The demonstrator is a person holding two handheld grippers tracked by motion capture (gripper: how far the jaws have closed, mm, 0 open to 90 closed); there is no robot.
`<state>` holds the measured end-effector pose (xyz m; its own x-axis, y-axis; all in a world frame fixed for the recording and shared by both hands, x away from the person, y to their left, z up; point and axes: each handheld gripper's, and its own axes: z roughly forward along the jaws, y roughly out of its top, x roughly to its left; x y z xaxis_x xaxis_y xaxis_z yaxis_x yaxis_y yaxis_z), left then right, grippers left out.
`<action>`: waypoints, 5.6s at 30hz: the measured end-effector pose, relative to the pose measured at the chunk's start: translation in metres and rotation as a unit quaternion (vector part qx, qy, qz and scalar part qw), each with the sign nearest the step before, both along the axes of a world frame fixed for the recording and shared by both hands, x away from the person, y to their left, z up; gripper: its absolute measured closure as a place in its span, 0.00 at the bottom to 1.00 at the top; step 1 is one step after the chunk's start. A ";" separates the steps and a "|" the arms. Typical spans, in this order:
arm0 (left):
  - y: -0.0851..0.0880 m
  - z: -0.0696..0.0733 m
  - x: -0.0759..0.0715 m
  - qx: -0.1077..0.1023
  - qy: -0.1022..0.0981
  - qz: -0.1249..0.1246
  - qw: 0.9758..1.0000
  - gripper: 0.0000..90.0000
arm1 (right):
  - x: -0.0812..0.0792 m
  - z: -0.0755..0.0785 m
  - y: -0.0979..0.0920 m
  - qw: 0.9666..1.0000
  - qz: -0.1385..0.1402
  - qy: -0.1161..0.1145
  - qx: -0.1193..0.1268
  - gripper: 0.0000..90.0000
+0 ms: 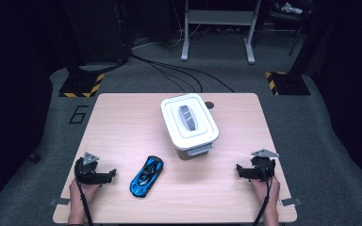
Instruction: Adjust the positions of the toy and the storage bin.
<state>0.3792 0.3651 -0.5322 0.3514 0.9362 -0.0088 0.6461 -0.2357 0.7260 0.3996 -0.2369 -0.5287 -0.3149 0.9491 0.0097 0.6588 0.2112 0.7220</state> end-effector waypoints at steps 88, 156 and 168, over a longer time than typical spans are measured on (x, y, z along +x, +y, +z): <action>-0.132 0.063 0.014 -0.002 0.037 -0.099 0.994 0.00 | 0.000 0.000 0.001 1.000 0.002 0.000 0.001 0.02; -0.168 0.047 0.019 -0.004 0.034 -0.102 0.994 0.28 | 0.000 0.000 0.000 1.000 0.002 -0.001 0.001 0.03; -0.148 0.071 -0.002 -0.047 -0.022 -0.100 0.994 0.28 | 0.000 0.000 0.000 1.000 0.002 -0.001 0.001 0.03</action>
